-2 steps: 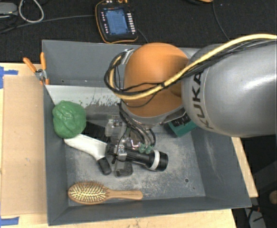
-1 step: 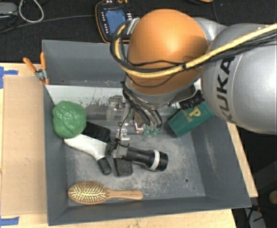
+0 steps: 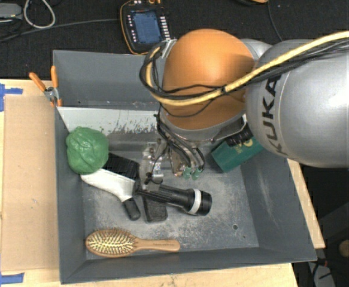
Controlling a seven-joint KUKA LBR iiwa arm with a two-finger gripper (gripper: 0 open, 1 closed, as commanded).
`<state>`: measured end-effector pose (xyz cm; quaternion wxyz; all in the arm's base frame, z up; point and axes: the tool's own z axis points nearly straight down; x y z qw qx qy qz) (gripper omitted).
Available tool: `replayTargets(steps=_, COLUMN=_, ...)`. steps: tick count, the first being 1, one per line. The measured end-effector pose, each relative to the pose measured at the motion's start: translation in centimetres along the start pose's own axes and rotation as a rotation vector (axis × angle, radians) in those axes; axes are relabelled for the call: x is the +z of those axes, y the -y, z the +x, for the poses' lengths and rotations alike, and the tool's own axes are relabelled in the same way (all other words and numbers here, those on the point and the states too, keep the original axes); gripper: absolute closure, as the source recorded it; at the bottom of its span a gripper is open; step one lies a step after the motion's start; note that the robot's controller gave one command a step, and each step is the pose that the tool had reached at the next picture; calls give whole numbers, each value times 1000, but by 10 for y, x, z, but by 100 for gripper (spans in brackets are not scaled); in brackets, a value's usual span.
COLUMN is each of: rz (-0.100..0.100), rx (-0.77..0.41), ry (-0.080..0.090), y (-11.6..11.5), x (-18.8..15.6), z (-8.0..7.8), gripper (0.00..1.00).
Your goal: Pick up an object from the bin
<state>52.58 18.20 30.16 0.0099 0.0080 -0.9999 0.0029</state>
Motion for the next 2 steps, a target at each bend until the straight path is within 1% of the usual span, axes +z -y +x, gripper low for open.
replayTargets(steps=1, rz=0, rx=-2, ry=0, y=-1, x=0, z=0, gripper=100)
replayTargets(steps=2, rz=0, rx=-90, ry=-5, y=-41, x=47, z=41, gripper=100)
